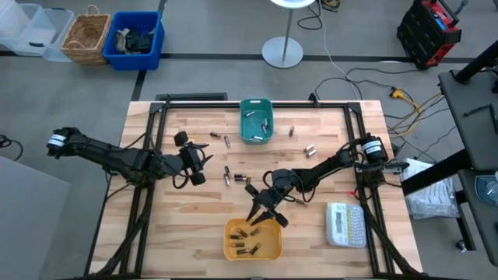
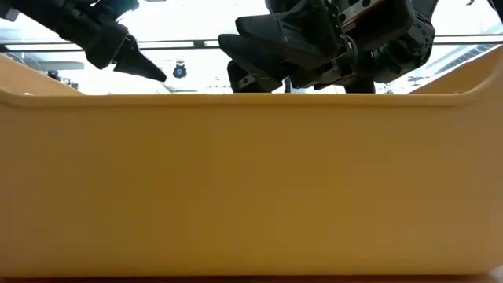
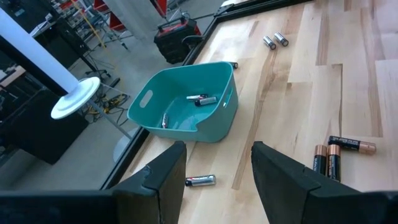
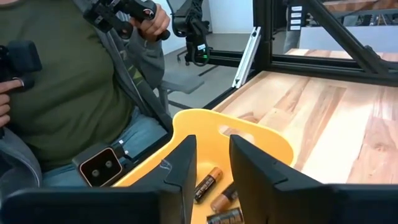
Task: Sort batteries
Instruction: Put the black battery into the yellow bin
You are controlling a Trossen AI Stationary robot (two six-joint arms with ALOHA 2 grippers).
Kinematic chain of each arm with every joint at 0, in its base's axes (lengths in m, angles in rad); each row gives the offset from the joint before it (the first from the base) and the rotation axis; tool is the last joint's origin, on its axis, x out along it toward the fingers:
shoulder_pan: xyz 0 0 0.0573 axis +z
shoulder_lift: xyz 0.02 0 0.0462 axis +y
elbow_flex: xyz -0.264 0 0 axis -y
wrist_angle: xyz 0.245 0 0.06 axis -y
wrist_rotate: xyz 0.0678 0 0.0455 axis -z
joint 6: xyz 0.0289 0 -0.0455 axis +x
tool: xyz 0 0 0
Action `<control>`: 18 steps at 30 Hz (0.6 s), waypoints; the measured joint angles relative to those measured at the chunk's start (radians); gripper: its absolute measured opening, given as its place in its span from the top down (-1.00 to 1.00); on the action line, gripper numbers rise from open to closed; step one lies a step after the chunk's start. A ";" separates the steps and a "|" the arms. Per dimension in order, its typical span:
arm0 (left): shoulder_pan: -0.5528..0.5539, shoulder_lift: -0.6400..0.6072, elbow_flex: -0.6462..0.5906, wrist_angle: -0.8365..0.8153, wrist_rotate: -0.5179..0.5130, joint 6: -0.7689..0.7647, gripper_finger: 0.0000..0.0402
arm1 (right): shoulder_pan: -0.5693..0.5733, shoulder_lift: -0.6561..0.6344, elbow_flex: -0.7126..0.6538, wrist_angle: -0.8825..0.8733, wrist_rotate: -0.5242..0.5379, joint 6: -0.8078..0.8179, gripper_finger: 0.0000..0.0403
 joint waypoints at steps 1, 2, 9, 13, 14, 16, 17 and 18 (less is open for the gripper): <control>0.000 0.000 0.000 0.000 0.000 0.000 0.20 | 0.000 0.000 0.000 0.000 0.000 -0.001 0.60; 0.000 0.000 0.000 0.000 0.000 0.000 0.20 | 0.000 0.000 0.000 0.000 0.000 -0.002 0.61; 0.000 0.000 0.000 0.000 0.000 -0.004 0.20 | -0.015 -0.007 0.000 0.000 0.000 -0.035 0.67; 0.000 0.000 0.000 0.002 0.000 -0.017 0.20 | -0.043 -0.012 0.000 -0.001 0.001 0.002 0.69; 0.000 0.000 0.000 0.005 0.000 -0.023 0.20 | -0.051 -0.014 0.000 -0.002 0.001 0.016 0.69; 0.000 0.000 0.000 0.011 0.000 -0.026 0.20 | -0.068 -0.018 0.000 0.000 0.001 0.040 0.68; 0.000 0.000 0.000 0.016 0.000 -0.026 0.20 | -0.077 -0.020 0.000 0.000 0.001 0.055 0.67; 0.000 0.000 0.001 0.021 0.002 -0.026 0.20 | -0.087 -0.020 0.000 0.000 0.002 0.074 0.67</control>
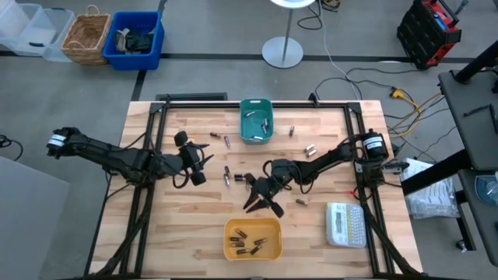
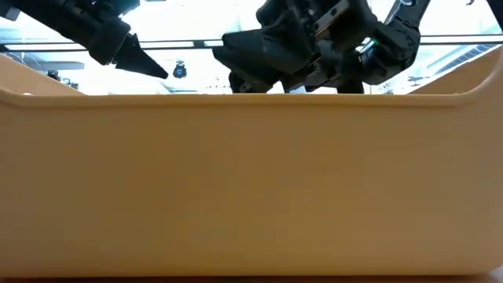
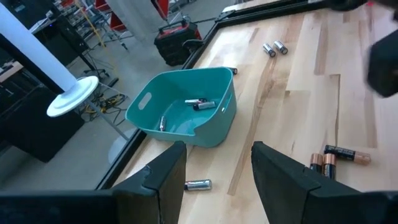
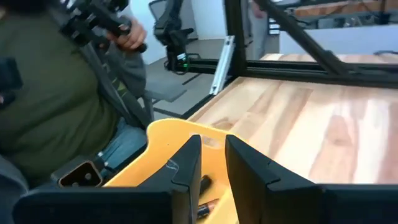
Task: Sort batteries
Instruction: Put the black battery into the yellow bin
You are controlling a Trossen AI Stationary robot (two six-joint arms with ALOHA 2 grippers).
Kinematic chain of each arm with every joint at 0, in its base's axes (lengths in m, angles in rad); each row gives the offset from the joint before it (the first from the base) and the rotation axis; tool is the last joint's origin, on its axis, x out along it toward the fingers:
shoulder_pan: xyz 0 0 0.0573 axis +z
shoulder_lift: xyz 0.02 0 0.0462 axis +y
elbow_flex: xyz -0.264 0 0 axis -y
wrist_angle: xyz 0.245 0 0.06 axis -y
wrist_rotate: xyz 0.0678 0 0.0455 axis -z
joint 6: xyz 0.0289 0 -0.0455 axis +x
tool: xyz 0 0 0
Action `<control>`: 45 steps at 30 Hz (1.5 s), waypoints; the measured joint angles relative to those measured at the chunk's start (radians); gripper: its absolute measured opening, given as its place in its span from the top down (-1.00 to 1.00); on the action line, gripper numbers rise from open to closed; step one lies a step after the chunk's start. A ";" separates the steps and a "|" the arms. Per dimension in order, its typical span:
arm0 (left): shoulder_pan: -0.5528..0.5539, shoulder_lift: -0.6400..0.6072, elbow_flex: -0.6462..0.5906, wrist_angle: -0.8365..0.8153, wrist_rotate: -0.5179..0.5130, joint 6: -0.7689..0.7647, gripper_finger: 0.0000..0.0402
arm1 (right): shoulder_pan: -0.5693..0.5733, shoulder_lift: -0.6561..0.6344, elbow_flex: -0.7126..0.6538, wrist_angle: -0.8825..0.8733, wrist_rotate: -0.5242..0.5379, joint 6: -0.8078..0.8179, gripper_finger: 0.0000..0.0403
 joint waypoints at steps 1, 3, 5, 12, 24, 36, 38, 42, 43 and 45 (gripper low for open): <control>0.001 0.000 0.004 0.000 0.005 0.000 0.20 | -0.010 -0.003 0.000 -0.004 0.002 0.016 0.66; 0.005 0.000 0.014 0.001 0.022 0.006 0.20 | -0.031 -0.013 0.000 -0.037 0.008 0.035 0.65; 0.016 0.000 0.024 0.000 0.053 0.031 0.20 | -0.051 -0.033 0.001 -0.097 0.009 0.038 0.65; 0.145 0.019 0.044 -0.002 0.233 0.144 0.20 | -0.085 -0.169 0.003 -0.416 0.183 -0.085 0.70; 0.648 0.169 0.020 0.017 0.755 0.451 0.20 | -0.088 -0.462 0.007 -0.762 0.453 -0.154 0.65; 0.865 0.456 0.080 0.033 0.881 0.616 0.20 | -0.088 -0.429 -0.001 -0.765 0.453 -0.144 0.58; 0.868 0.502 0.096 0.040 0.881 0.634 0.20 | -0.088 -0.417 -0.001 -0.764 0.453 -0.131 0.57; 0.874 0.576 0.125 0.034 0.881 0.667 0.20 | -0.088 -0.393 -0.001 -0.762 0.453 -0.115 0.55; 0.877 0.590 0.133 0.034 0.882 0.673 0.20 | -0.088 -0.391 -0.002 -0.763 0.453 -0.115 0.55; 0.887 0.623 0.148 0.034 0.881 0.687 0.20 | -0.088 -0.385 -0.002 -0.763 0.453 -0.112 0.55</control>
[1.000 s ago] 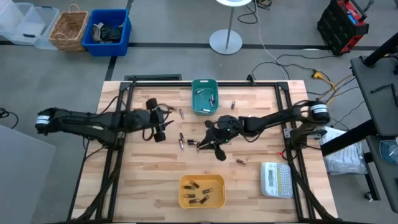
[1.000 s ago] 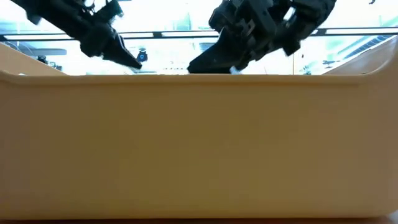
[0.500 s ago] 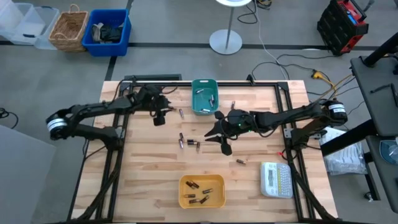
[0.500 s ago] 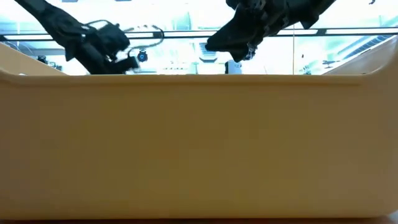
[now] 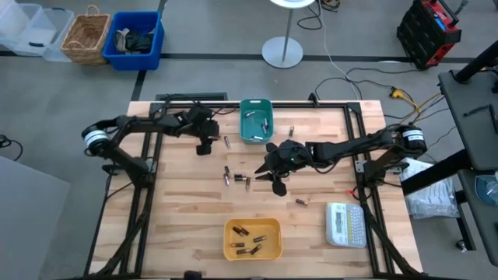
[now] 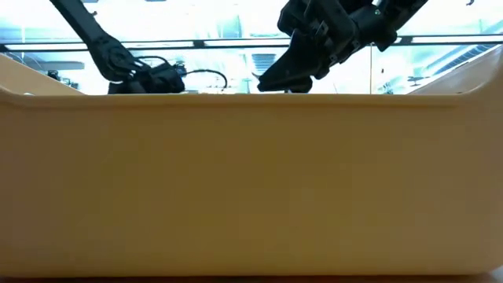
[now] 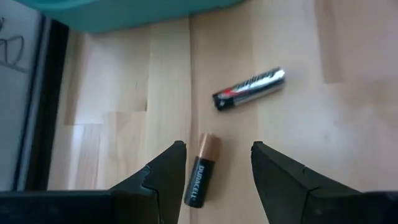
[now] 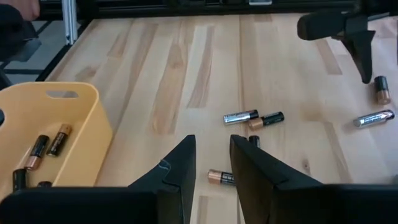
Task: Sort batteries
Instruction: Put the black battery into the yellow bin
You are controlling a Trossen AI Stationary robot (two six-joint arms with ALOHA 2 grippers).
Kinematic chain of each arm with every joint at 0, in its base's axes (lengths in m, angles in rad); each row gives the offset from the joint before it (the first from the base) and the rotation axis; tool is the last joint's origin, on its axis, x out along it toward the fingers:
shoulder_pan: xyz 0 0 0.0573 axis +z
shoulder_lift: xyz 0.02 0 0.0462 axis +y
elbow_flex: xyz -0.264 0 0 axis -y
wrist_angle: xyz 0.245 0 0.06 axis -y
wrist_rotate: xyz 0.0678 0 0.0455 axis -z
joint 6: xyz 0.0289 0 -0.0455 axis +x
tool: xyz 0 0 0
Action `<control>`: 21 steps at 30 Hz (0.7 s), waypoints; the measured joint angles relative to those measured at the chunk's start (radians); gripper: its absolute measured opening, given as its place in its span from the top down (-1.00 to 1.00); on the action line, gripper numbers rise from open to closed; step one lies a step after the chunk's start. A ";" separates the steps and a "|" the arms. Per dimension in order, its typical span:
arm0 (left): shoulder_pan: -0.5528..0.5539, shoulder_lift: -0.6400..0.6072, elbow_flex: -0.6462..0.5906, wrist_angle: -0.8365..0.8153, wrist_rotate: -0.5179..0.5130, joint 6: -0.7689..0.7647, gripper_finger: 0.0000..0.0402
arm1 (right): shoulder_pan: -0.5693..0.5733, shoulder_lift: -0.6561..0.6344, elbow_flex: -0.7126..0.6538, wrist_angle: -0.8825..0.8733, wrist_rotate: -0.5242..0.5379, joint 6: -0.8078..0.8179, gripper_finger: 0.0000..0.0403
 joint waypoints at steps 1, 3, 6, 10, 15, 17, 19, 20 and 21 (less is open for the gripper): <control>0.006 0.013 0.005 -0.005 0.000 0.003 0.20 | 0.000 0.002 0.000 0.000 0.000 0.002 0.55; 0.020 0.039 0.015 -0.012 0.000 0.004 0.20 | 0.000 0.003 0.000 -0.003 0.000 0.004 0.56; 0.042 0.067 0.019 -0.017 -0.001 0.004 0.20 | 0.000 0.003 0.000 0.000 0.000 0.004 0.59; 0.055 0.106 0.025 -0.028 -0.001 0.003 0.20 | 0.000 0.005 0.000 0.000 0.000 0.004 0.61; 0.057 0.131 0.024 -0.019 0.000 -0.006 0.22 | 0.000 0.005 0.000 0.001 0.000 0.003 0.60; 0.057 0.133 0.023 -0.020 -0.001 -0.009 0.23 | 0.000 0.005 0.000 0.001 0.000 0.001 0.58; 0.057 0.134 0.023 -0.022 -0.002 -0.016 0.24 | 0.000 0.005 0.000 0.002 0.000 -0.002 0.56; 0.057 0.134 0.026 -0.026 -0.003 -0.023 0.24 | 0.000 0.005 0.000 0.003 0.000 -0.002 0.55; 0.057 0.134 0.029 -0.029 -0.003 -0.030 0.24 | 0.000 0.005 0.000 0.003 0.000 -0.003 0.54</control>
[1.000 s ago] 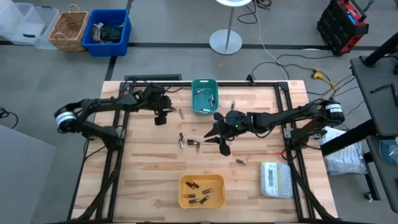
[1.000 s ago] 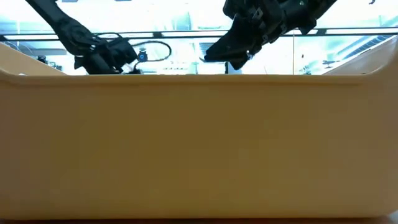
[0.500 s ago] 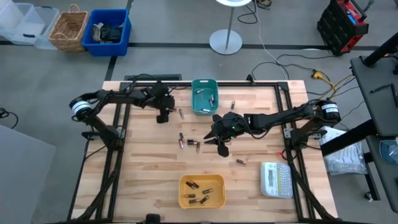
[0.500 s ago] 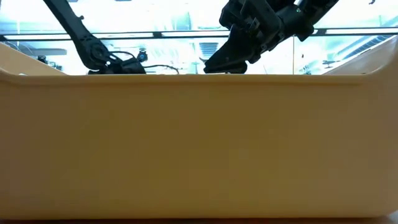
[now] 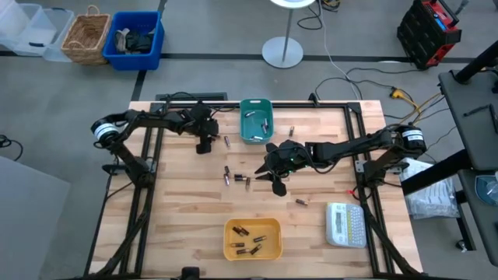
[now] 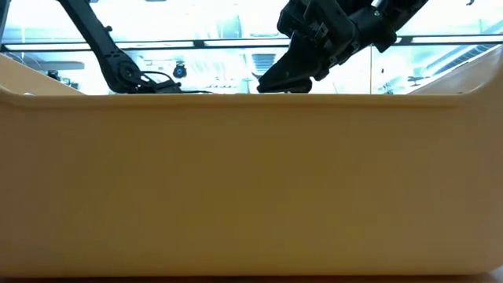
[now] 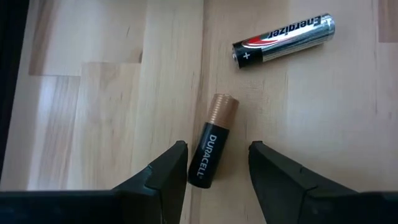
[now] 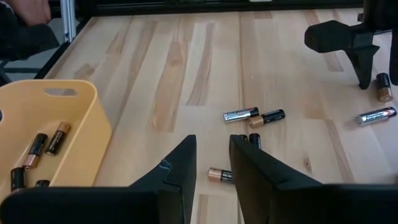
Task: Sort batteries
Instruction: Put the black battery into the yellow bin
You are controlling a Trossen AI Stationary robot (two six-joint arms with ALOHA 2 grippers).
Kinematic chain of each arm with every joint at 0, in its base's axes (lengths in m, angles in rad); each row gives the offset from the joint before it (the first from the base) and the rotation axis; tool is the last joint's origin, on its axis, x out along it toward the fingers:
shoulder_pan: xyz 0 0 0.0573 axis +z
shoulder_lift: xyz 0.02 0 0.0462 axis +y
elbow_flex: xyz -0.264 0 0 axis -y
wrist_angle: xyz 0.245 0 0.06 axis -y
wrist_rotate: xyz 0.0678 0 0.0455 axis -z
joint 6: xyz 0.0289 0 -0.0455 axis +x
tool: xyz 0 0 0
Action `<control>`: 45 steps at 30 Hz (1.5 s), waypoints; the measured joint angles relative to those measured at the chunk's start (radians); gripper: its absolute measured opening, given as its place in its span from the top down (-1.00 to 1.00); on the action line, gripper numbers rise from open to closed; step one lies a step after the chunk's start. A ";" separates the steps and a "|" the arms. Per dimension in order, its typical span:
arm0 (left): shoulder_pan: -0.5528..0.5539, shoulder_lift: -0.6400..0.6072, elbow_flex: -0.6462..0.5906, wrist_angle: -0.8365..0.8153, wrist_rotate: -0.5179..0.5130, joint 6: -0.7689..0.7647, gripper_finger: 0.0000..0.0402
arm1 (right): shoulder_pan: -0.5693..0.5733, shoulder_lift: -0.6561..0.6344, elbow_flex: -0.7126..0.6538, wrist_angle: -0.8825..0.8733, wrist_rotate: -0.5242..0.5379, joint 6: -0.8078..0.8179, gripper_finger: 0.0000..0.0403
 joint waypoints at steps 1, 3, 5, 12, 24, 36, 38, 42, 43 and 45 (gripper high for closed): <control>0.000 0.000 0.001 -0.001 -0.001 -0.003 0.24 | 0.000 0.000 0.000 0.000 0.000 0.000 0.54; 0.000 0.001 0.004 -0.004 -0.001 -0.005 0.24 | 0.000 0.000 0.000 0.000 0.000 0.000 0.54; 0.000 0.001 0.004 -0.005 -0.002 -0.005 0.24 | 0.000 0.000 0.000 0.000 0.000 -0.001 0.56; 0.000 0.002 0.002 -0.016 -0.003 -0.007 0.24 | 0.000 0.000 0.000 0.000 0.000 -0.001 0.63; -0.002 0.003 0.000 -0.026 0.002 -0.010 0.64 | 0.000 0.000 0.000 0.000 0.000 -0.001 0.58; -0.002 -0.033 -0.002 -0.063 -0.007 -0.022 0.89 | 0.000 0.000 0.000 0.002 0.000 -0.001 0.63; -0.006 -0.065 -0.006 -0.109 -0.020 -0.036 0.89 | 0.000 0.000 0.000 0.008 0.000 -0.001 0.65; -0.022 -0.153 -0.007 -0.158 -0.021 -0.056 0.89 | 0.000 0.000 -0.001 0.031 0.001 -0.015 0.66; -0.029 -0.176 -0.010 -0.158 -0.019 -0.065 0.89 | 0.000 0.000 -0.001 0.042 0.001 -0.017 0.66; -0.050 -0.225 -0.022 -0.165 -0.003 -0.079 0.89 | 0.000 0.001 -0.001 0.073 0.017 -0.024 0.64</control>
